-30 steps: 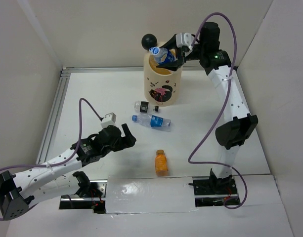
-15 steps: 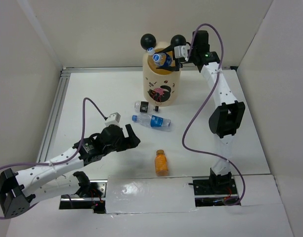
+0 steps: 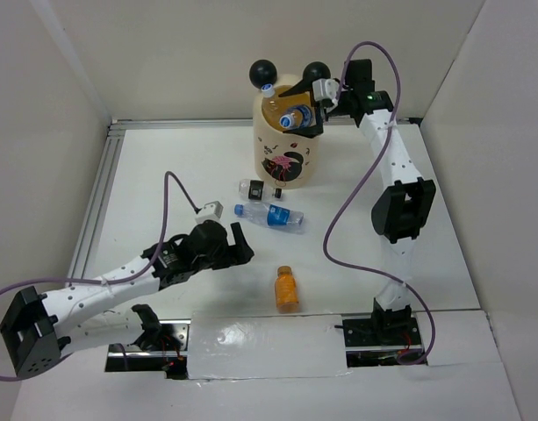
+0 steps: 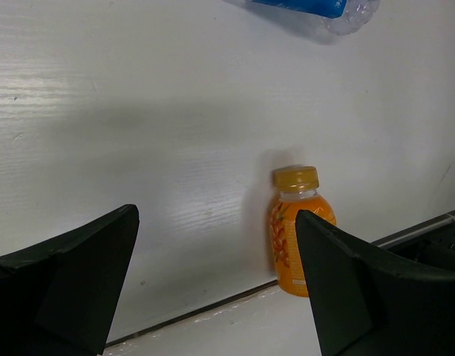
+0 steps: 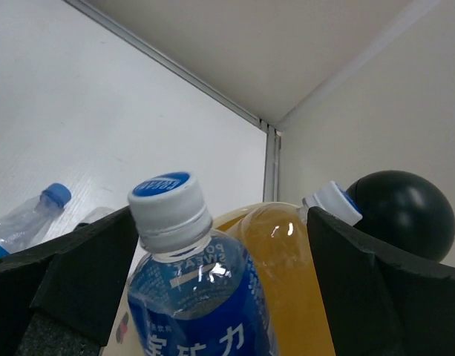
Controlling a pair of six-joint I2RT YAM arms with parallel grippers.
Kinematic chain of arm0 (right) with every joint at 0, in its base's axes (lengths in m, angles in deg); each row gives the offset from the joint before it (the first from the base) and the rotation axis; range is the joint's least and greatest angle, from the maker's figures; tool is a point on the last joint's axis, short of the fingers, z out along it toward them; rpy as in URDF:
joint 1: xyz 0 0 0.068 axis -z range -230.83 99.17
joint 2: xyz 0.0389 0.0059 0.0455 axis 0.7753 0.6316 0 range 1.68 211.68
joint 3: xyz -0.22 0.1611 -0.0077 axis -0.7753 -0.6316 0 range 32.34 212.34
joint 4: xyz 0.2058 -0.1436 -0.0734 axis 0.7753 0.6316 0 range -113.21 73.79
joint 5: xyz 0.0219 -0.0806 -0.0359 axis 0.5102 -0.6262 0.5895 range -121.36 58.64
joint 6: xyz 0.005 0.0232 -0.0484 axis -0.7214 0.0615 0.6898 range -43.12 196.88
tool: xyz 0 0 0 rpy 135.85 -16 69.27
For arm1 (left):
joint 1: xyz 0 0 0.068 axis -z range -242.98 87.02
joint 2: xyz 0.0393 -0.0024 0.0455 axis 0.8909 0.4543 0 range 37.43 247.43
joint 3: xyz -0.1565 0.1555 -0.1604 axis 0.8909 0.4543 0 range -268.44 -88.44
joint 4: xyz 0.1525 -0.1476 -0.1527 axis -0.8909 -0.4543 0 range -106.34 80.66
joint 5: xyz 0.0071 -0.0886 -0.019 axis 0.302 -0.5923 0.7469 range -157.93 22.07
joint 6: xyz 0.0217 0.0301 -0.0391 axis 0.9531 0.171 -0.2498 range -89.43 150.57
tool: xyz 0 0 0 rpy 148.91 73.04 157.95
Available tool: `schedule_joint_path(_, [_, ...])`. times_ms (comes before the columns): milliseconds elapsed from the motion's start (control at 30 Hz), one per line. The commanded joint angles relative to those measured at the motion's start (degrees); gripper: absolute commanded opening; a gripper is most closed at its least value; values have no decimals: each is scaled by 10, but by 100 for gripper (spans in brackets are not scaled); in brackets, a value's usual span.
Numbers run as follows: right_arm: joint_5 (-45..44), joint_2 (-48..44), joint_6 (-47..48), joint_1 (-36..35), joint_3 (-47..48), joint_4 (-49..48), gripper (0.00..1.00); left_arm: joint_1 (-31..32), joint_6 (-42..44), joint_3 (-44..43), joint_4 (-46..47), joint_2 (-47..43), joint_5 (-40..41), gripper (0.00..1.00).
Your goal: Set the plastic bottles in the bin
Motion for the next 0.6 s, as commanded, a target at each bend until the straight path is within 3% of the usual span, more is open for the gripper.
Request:
schedule_joint_path(0, [83,-53,-104,0,42,-52,99,3,24,-33,35,17,-11,99])
schedule_joint_path(200, [83,-69,-198,0,107,-95,99,3,35,-39,52,35,-22,99])
schedule_joint_path(267, [51,-80,-228,-20,107,-121,99,3,35,-39,52,35,-22,99])
schedule_joint_path(333, [-31,-100,-334,-47,68,-208,99,3,35,-39,57,35,-22,99])
schedule_joint_path(367, [-50,-100,-372,-52,50,-277,93,3,35,-39,57,35,-22,99])
schedule_joint_path(467, [-102,-81,-458,-57,53,-306,74,3,35,-33,57,29,-22,99])
schedule_joint_path(500, [-110,-68,-483,-57,69,-306,43,3,35,-28,57,21,-22,99])
schedule_joint_path(567, [-135,-28,-511,-57,116,-306,13,3,29,-21,57,16,-22,99])
